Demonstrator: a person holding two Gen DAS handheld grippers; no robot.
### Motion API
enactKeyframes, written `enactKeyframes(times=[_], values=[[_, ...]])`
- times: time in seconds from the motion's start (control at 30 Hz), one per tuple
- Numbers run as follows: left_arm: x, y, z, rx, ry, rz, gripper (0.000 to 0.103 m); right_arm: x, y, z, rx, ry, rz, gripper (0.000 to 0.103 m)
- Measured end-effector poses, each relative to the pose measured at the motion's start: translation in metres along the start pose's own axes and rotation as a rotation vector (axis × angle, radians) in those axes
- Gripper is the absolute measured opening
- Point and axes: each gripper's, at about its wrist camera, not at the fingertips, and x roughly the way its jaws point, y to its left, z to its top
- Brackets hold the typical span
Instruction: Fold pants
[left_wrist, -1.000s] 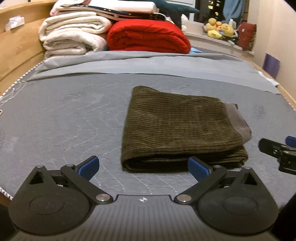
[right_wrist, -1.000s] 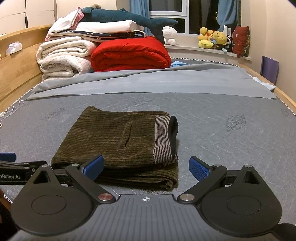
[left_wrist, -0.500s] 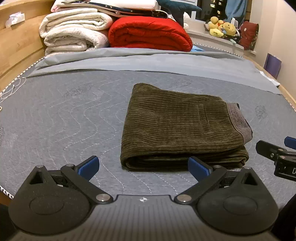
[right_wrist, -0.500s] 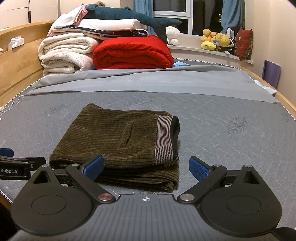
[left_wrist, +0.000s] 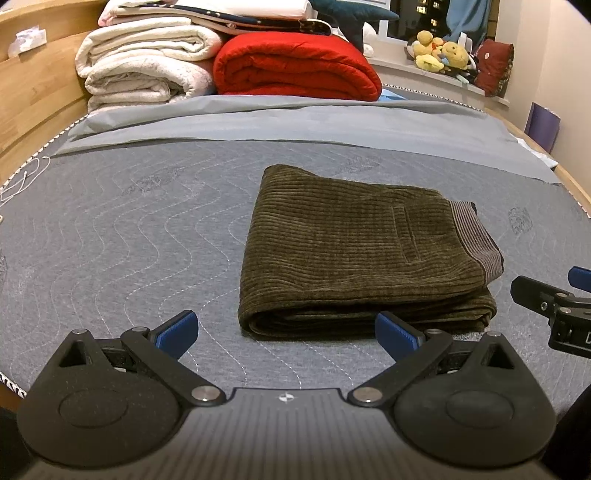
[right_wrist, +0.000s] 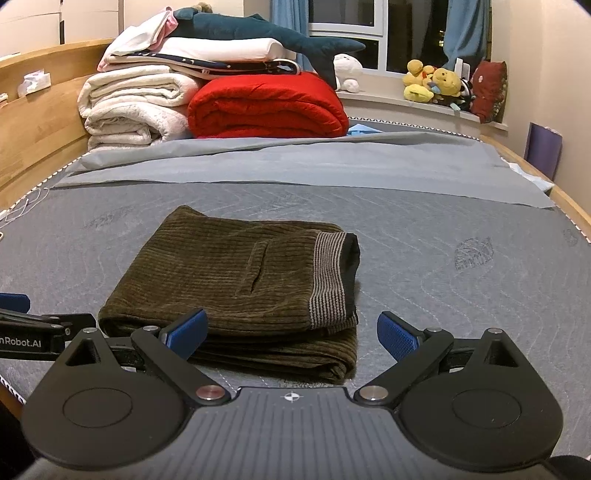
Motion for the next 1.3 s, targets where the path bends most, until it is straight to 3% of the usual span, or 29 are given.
enactKeyframes(times=[1.3], values=[[-0.0002,0.0003,-0.0013,0.011,-0.003,-0.008,0.102,-0.0003,-0.0001,0.0002,0.004,0.0,0.0,0.098]])
